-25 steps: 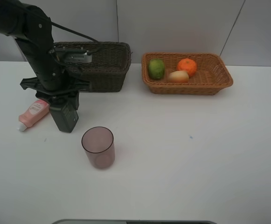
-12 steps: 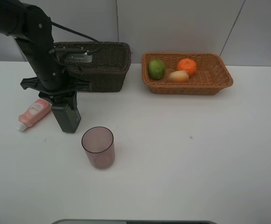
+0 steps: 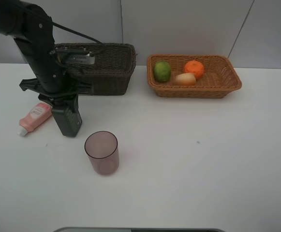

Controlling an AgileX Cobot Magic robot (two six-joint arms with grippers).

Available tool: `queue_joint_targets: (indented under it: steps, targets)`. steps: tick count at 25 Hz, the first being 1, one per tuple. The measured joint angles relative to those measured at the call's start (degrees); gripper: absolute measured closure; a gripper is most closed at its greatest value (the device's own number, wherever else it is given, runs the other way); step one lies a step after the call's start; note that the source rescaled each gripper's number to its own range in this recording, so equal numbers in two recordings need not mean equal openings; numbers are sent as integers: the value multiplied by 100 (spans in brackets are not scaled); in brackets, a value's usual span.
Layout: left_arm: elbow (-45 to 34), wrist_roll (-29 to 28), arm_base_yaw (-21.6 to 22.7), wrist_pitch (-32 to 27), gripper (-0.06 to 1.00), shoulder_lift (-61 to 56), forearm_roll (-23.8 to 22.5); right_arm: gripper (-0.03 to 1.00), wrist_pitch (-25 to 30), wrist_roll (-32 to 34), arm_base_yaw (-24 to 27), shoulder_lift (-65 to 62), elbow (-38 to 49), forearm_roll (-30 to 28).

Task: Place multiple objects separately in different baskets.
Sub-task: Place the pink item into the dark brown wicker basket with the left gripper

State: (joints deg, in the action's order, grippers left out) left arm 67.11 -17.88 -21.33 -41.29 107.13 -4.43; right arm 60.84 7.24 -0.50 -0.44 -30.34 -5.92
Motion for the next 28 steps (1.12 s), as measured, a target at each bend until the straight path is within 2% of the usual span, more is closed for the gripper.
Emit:
queue_joint_targets:
  steps: [8,12,15,16,20,28]
  targets:
    - [822,42,0,-522,44,-828,-124,16,0,0,0,0,0,0]
    - [1512,145,0,-862,44,-858,-613,16,0,0,0,0,0,0]
    - [1876,156,0,-843,44,-853,-1127,16,0,0,0,0,0,0]
    - [1876,156,0,-843,44,-853,-1127,16,0,0,0,0,0,0]
    - [2024,150,38,-460,44,-617,-1712,16,0,0,0,0,0,0]
    - [2024,131,397,828,44,273,-1813,16,0,0,0,0,1,0]
